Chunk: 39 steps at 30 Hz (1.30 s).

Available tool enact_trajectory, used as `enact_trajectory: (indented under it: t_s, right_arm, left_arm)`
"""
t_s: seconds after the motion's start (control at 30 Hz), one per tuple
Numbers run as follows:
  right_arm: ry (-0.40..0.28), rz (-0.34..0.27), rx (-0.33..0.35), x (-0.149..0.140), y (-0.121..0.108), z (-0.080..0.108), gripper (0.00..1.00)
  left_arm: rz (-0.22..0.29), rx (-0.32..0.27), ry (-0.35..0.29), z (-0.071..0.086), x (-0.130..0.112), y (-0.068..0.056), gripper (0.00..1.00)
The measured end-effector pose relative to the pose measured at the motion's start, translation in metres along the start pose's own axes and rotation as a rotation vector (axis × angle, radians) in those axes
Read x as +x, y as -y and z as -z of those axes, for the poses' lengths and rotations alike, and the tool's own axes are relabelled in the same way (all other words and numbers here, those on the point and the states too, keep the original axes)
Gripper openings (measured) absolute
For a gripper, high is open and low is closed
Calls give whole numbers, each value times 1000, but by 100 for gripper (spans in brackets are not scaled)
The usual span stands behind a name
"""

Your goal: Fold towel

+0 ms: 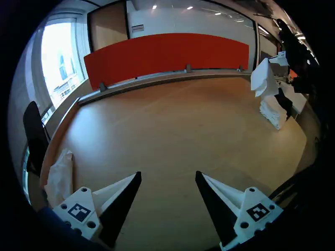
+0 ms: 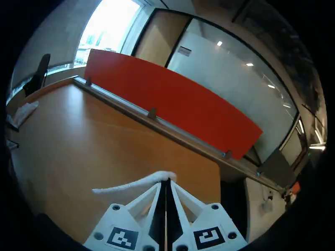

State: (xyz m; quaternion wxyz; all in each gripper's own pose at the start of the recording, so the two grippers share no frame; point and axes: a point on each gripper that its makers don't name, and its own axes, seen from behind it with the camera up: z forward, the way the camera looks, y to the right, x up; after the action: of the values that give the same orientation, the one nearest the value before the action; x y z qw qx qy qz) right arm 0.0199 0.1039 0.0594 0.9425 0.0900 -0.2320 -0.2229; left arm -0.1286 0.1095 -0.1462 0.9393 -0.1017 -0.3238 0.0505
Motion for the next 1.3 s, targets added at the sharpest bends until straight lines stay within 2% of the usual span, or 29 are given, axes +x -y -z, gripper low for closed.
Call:
enact_trajectory:
  t_s: [0.2, 0.6, 1.0, 1.3]
  right_arm:
    - [27, -23, -39, -4, -21, -9, 4]
    - [70, -43, -77, -10, -47, -28, 4]
    - [103, -71, -91, -23, -53, -42, 4]
    - [128, -89, -102, -36, -56, -41, 3]
  left_arm:
    - [1, 1, 2, -1, 0, 0, 96]
    - [0, 6, 8, 0, -3, 2, 96]
    - [2, 13, 13, 0, -4, 5, 96]
    - [2, 13, 13, -2, -1, 5, 96]
